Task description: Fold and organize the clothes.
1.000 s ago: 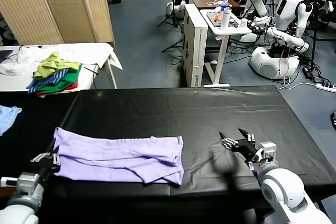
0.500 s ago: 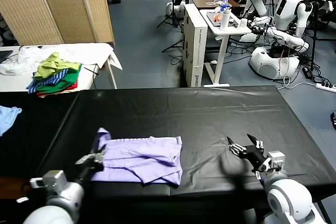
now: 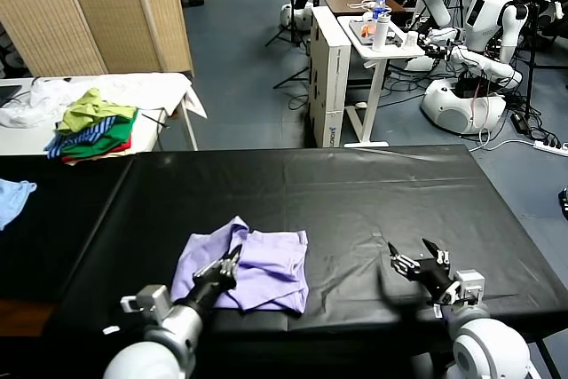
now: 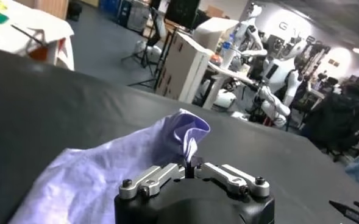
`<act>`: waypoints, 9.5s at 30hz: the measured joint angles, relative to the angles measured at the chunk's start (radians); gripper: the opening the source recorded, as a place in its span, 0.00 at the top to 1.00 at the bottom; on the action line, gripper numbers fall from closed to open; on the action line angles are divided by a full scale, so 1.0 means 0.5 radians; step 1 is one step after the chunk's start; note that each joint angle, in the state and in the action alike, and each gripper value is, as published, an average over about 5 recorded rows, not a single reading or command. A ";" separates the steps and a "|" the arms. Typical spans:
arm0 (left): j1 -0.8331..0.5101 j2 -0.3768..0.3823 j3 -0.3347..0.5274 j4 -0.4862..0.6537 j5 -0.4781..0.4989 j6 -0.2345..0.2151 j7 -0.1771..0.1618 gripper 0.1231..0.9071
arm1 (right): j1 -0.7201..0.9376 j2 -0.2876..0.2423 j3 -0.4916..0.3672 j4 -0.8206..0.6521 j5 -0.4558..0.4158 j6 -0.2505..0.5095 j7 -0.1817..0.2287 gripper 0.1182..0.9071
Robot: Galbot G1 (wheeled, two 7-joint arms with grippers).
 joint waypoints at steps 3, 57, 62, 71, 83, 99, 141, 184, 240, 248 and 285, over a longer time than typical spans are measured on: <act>-0.009 -0.033 0.035 0.029 0.034 -0.003 0.023 0.93 | 0.005 0.001 -0.001 -0.002 -0.006 0.000 0.000 0.00; -0.010 -0.413 0.309 0.250 0.486 -0.099 0.182 0.47 | 0.288 -0.152 -0.301 -0.029 0.093 -0.044 -0.057 0.00; 0.008 -0.468 0.302 0.186 0.445 -0.096 0.176 0.11 | 0.345 -0.194 -0.364 -0.018 0.161 -0.057 -0.063 0.00; -0.017 -0.308 0.041 0.050 0.474 -0.179 0.187 0.00 | 0.489 -0.242 -0.608 0.031 0.316 -0.094 -0.074 0.00; 0.072 -0.167 -0.231 0.085 0.648 -0.252 0.191 0.00 | 0.823 -0.064 -1.052 -0.148 0.275 -0.097 -0.017 0.00; 0.138 -0.157 -0.302 0.103 0.711 -0.269 0.191 0.00 | 0.842 0.114 -1.128 -0.337 0.306 -0.096 -0.007 0.75; 0.076 -0.406 -0.437 0.625 0.579 -0.643 0.535 0.00 | 0.538 -0.235 -0.613 0.071 0.374 -0.083 -0.055 0.00; 0.216 -0.073 -0.714 0.374 0.453 -0.504 0.495 0.93 | 0.525 -0.184 -0.580 0.025 0.294 -0.050 -0.045 0.00; 0.109 -0.521 0.108 0.148 0.728 -0.407 0.320 0.01 | 0.555 -0.099 -0.748 0.017 0.960 -0.324 0.168 0.00; 0.148 -0.475 0.000 0.146 0.769 -0.458 0.314 0.00 | 0.631 0.049 -0.903 -0.100 1.003 -0.337 0.220 0.02; 0.176 -0.344 -0.234 0.156 0.763 -0.511 0.280 0.00 | 0.614 -0.252 -0.717 -0.079 0.678 -0.462 0.146 0.61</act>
